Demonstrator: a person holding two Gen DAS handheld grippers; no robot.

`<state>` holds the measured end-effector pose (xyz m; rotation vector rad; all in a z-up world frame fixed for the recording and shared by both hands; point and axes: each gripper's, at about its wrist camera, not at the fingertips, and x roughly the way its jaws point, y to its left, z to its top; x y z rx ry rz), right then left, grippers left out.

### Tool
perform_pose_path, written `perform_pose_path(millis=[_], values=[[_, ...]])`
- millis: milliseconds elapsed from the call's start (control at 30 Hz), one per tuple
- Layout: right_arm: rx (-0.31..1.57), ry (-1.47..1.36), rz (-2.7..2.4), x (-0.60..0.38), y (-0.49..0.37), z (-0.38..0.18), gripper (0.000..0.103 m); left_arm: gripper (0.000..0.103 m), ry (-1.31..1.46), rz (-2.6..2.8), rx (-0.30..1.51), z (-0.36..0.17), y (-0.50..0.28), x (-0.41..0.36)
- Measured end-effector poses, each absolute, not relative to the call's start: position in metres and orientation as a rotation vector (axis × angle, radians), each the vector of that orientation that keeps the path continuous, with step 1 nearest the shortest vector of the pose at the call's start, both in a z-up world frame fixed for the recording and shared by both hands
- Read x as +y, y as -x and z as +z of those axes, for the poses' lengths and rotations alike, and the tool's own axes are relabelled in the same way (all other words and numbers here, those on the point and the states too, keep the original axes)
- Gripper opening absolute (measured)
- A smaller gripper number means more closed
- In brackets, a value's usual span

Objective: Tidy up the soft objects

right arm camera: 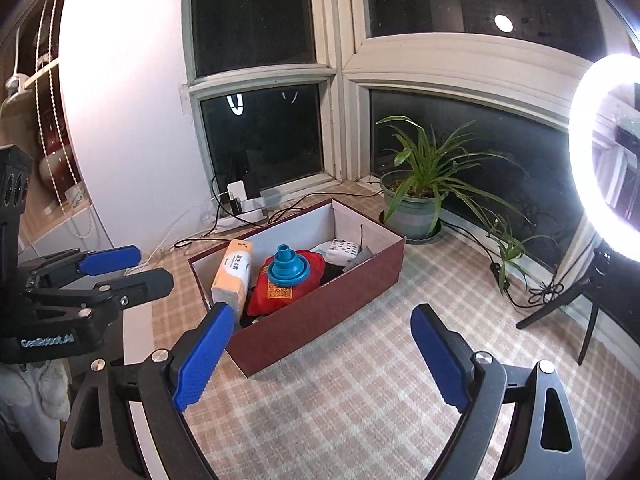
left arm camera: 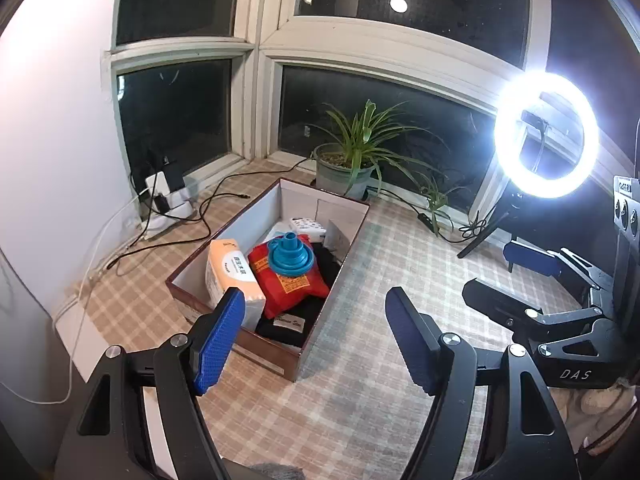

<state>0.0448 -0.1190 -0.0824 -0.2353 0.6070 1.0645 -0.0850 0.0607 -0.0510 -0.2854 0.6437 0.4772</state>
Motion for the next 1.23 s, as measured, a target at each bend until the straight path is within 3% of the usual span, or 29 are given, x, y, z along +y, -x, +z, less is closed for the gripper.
perform_pose_path(millis=[1233], values=[[0.642, 0.229, 1.020, -0.133, -0.051, -0.098, 0.089, 0.073, 0.283, 0.459, 0.641, -0.052, 0.081, 0.054]])
